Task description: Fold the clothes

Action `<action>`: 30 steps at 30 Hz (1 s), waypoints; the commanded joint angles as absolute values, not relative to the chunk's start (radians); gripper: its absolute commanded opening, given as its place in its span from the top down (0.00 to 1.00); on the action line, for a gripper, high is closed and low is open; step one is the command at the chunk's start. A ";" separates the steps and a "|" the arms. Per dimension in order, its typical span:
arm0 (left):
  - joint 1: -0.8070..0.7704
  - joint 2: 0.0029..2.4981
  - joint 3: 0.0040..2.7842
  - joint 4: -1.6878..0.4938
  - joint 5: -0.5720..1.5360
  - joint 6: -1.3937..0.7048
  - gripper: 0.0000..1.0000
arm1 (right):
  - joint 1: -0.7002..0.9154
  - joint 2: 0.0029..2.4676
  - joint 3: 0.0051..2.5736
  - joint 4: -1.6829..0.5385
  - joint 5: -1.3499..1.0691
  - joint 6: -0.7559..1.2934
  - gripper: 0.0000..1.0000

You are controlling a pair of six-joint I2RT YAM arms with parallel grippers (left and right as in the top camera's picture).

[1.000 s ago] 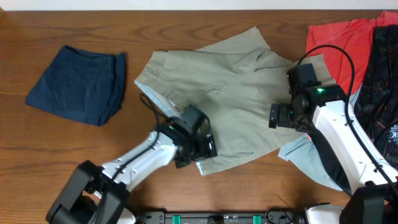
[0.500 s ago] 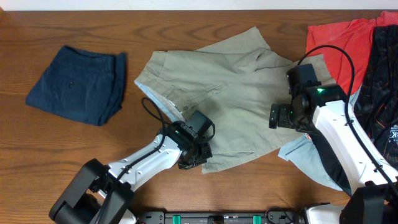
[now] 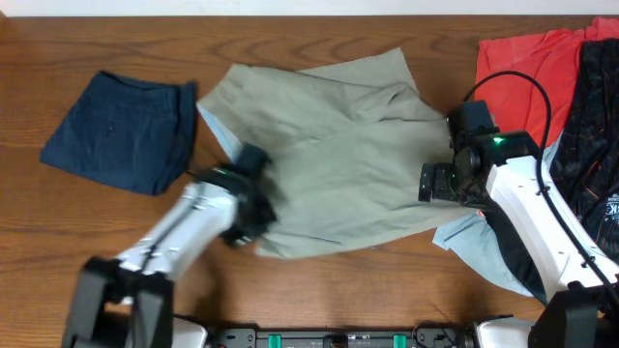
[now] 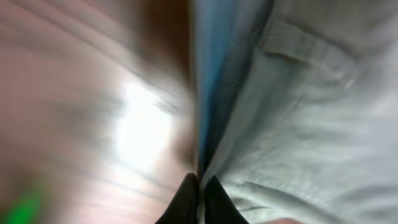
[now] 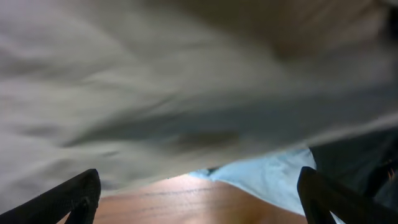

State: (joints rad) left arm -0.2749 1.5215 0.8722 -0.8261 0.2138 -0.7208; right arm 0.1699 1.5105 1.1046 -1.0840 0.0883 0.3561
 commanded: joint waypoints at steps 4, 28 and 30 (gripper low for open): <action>0.046 1.419 1.010 -0.995 0.204 -0.595 0.94 | 0.163 1.496 1.110 -1.089 0.027 0.370 0.01; 0.088 1.397 0.884 -1.305 0.251 -0.548 0.31 | 0.171 1.496 1.037 -1.208 -0.245 0.503 0.01; 0.088 1.397 0.847 -1.269 0.251 -0.575 0.32 | 0.171 1.496 0.998 -1.196 -0.281 0.521 0.01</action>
State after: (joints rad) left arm 0.0895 1.4006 0.8875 -1.2861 0.2619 -0.5499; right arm 0.1703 1.5093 1.0409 -1.1999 -0.2264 0.4576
